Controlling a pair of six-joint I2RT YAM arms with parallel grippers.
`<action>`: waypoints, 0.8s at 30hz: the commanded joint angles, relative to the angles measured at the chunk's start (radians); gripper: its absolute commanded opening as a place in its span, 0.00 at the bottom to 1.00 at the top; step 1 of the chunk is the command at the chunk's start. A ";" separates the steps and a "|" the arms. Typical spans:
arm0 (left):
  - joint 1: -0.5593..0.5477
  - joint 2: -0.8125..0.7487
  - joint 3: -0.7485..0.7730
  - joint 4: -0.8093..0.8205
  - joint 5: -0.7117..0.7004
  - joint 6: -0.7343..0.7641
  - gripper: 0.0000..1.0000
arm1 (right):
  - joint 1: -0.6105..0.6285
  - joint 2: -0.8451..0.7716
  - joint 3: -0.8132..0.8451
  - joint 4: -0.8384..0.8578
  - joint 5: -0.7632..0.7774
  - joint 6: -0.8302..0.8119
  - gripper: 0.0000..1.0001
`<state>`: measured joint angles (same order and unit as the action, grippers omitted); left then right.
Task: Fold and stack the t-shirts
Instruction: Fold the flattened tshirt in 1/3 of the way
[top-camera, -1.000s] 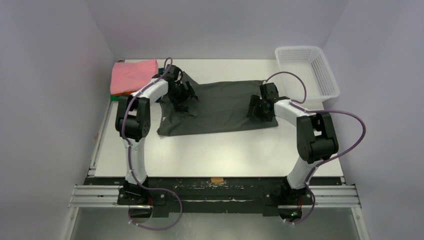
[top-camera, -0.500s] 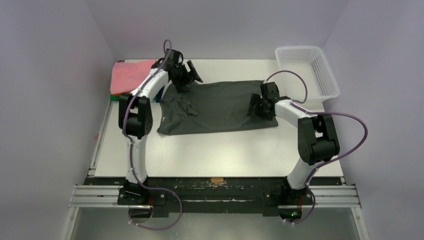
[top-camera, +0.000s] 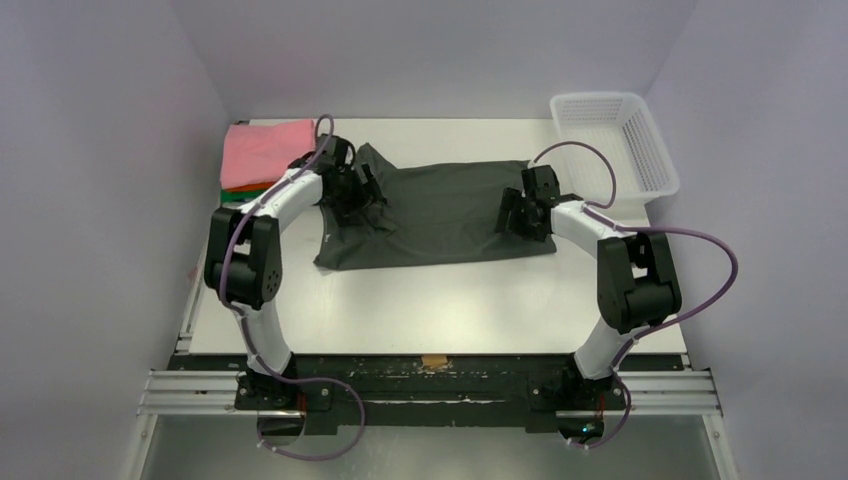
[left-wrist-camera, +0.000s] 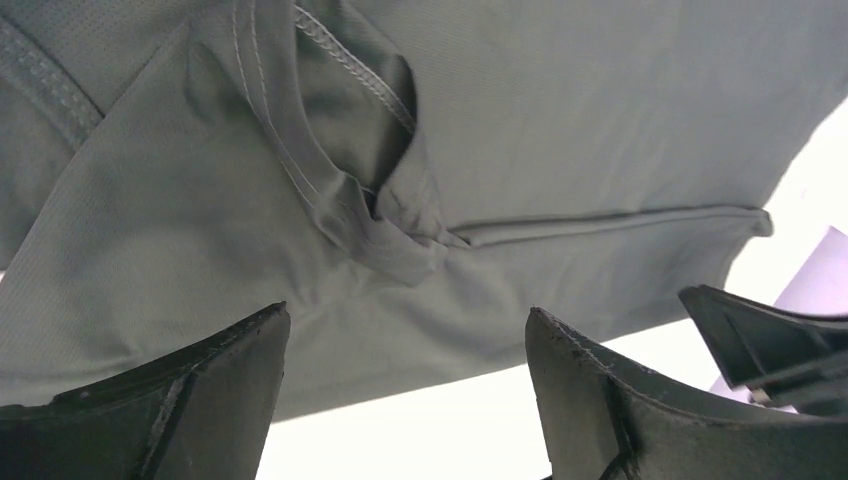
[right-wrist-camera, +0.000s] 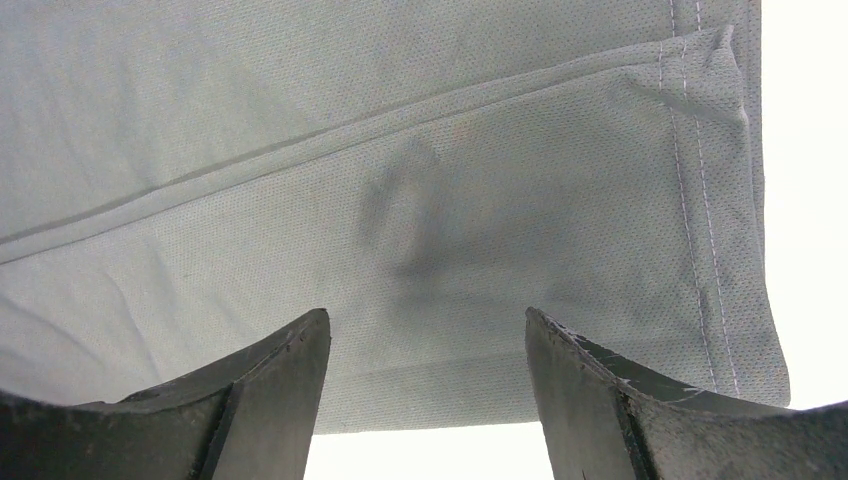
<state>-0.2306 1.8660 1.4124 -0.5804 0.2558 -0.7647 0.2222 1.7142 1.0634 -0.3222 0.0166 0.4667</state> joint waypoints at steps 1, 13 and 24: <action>-0.004 0.105 0.072 0.063 -0.009 0.005 0.85 | -0.001 -0.049 -0.005 0.012 0.026 -0.003 0.69; -0.009 0.374 0.544 0.024 0.080 -0.043 0.82 | -0.001 -0.039 0.026 -0.017 0.056 0.007 0.69; 0.011 0.232 0.409 -0.106 0.035 0.032 0.83 | -0.001 -0.058 0.054 -0.023 0.086 -0.004 0.69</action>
<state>-0.2283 2.2272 1.9240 -0.6147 0.3096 -0.7803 0.2222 1.7134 1.0687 -0.3450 0.0639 0.4702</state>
